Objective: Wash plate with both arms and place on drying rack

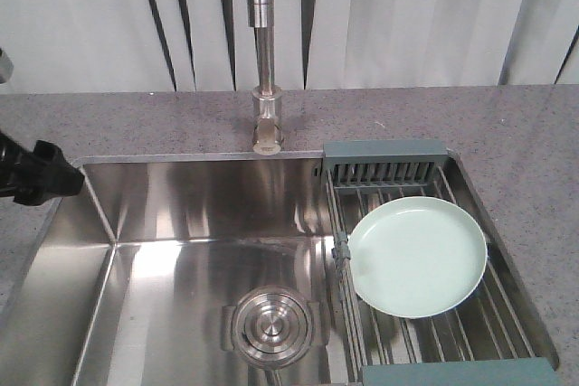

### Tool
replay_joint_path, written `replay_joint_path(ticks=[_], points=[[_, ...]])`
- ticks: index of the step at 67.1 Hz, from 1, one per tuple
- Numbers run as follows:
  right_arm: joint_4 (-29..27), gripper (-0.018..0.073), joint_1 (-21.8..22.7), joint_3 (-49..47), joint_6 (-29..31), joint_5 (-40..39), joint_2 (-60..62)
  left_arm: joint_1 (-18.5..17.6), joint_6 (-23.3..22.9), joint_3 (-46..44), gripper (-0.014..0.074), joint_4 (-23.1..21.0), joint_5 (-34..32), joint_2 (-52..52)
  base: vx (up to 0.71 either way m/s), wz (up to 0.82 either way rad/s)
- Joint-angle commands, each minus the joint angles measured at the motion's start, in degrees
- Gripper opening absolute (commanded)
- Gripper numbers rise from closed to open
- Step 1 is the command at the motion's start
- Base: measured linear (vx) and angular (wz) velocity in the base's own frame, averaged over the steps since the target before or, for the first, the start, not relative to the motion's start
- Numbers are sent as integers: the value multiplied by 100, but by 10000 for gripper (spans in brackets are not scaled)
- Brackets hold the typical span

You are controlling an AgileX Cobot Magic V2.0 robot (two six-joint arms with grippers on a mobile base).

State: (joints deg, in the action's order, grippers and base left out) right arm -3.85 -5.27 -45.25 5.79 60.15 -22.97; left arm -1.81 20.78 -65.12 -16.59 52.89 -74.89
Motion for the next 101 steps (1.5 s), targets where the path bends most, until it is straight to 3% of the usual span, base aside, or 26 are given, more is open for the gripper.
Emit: replay_joint_path(ticks=[1, 6, 21, 26, 43, 50, 60, 72, 98, 101], points=[[9, 319, 17, -148, 22, -343, -48, 154, 796, -225, 584, -954, -527, -103, 0, 0], [9, 319, 17, -148, 22, -343, -48, 169, 1313, -225, 584, -1412, -689, -259, 0, 0], [9, 319, 17, -148, 22, -343, -48, 169, 3733, -225, 580, -3273, -1066, -757, 0, 0], [9, 319, 17, -148, 22, -343, -48, 169, 4352, -225, 567, -3819, -1066, -910, 0, 0], [9, 319, 17, -148, 22, -343, -48, 146, 5783, -237, 533, -4958, -999, -1456, 0, 0], [9, 319, 17, -148, 22, -343, -48, 146, 6025, -403, 533, -5186, -762, -1700, 0, 0], [9, 319, 17, -148, 22, -343, -48, 146, 6039, -771, 533, -5186, -407, -2062, 0, 0], [9, 319, 17, -148, 22, -343, -48, 142, 6399, -1154, 509, -5174, 19, -2314, 0, 0], [15, 319, 17, -148, 22, -337, -48, 142, 6685, -1537, -8, -5305, 246, -2379, 0, 0], [15, 319, 17, -148, 22, -337, -48, 142, 6724, -1537, -9, -5352, 246, -2379, 0, 0]])
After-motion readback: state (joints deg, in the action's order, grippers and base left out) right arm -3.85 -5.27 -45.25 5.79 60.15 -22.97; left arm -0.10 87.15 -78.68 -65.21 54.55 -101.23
